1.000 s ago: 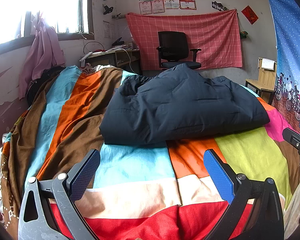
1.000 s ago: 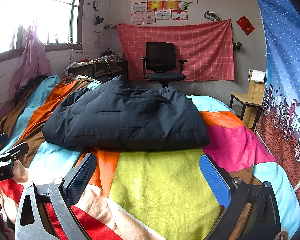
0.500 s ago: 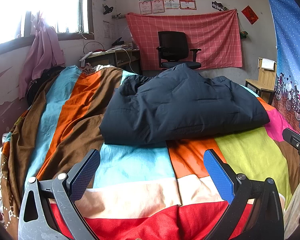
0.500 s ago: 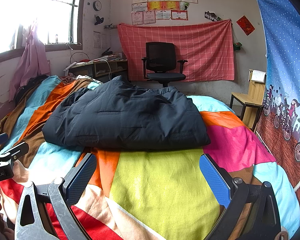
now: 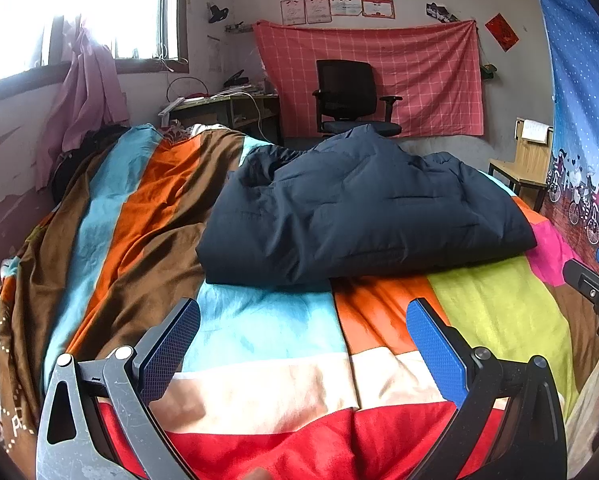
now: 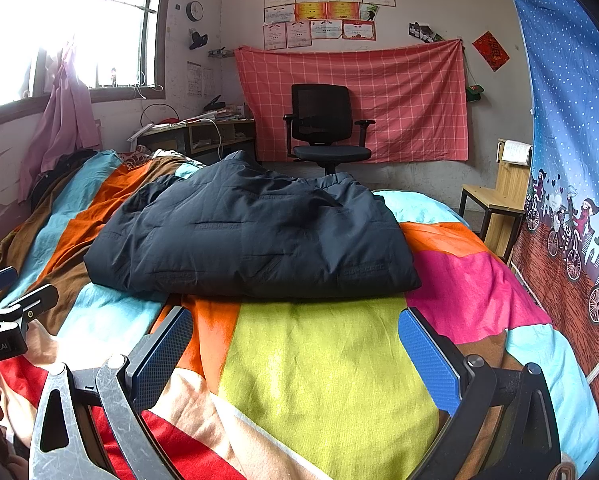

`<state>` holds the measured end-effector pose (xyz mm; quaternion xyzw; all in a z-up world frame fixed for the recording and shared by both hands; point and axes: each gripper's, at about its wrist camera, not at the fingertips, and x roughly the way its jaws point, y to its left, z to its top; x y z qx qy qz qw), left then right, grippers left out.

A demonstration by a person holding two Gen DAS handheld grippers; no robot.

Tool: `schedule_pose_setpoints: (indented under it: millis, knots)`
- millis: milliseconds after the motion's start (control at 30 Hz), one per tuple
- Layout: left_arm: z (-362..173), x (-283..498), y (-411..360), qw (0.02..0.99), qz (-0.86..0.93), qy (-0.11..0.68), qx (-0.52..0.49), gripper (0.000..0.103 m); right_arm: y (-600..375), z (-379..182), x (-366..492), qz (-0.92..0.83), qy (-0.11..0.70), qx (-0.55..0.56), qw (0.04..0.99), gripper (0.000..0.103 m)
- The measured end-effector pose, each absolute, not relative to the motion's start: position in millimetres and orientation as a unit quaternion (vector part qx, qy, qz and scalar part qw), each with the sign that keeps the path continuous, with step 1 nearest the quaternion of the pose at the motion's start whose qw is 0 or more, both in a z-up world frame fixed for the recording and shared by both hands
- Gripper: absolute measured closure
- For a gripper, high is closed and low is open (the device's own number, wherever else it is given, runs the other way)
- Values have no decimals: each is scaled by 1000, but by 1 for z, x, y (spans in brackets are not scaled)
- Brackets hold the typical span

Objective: Fold large clothes

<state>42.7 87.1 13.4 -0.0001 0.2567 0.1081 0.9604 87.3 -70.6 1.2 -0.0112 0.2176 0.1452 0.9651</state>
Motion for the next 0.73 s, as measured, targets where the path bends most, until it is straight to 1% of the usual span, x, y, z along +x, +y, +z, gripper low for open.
schedule_pose_setpoints:
  millis: [233,733]
  knots:
    - [15,40,88,962,119,246,5,2,-71,1,88,145,219,-11,965,0]
    - [12,40,92,962,111,250,-6,2,-67,0,87,144,219,-12,965,0]
